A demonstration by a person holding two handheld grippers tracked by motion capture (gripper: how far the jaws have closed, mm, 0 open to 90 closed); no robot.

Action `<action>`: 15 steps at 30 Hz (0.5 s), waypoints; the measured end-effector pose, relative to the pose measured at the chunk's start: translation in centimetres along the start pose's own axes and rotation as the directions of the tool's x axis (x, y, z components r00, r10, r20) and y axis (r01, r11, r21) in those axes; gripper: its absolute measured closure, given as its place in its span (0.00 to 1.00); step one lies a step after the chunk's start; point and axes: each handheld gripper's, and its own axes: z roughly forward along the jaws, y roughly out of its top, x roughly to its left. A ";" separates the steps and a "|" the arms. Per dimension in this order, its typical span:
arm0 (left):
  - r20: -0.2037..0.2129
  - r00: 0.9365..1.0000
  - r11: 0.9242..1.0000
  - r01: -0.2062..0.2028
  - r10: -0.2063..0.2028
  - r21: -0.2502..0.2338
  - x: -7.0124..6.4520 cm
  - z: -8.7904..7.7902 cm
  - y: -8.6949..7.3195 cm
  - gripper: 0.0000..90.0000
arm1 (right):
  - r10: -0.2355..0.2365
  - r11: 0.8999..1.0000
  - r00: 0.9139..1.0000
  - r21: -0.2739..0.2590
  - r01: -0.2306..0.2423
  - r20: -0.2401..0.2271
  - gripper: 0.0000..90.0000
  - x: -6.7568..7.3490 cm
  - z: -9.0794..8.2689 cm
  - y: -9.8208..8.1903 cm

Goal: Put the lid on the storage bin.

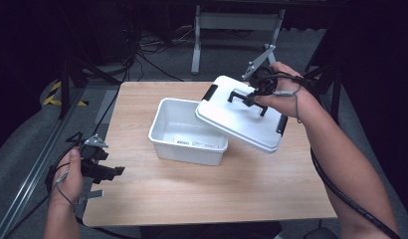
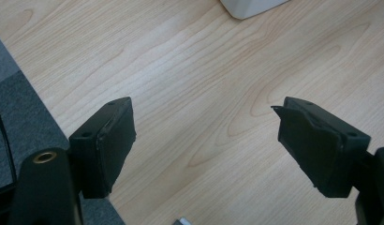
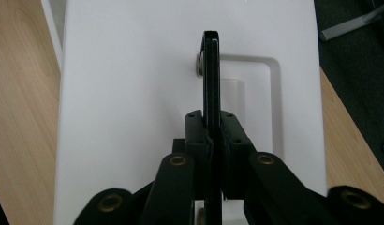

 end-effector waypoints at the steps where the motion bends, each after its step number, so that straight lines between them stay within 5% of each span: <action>1: 0.001 1.000 1.000 0.006 -0.006 -0.003 0.0 0.0 -0.1 0.22 | -0.010 1.000 1.000 0.000 0.010 -0.004 0.94 0.1 0.2 0.4; 15: -0.007 1.000 1.000 0.020 -0.021 -0.002 0.0 -0.7 -1.2 0.22 | -0.103 0.995 0.993 -0.018 0.102 -0.050 0.94 1.9 2.8 4.8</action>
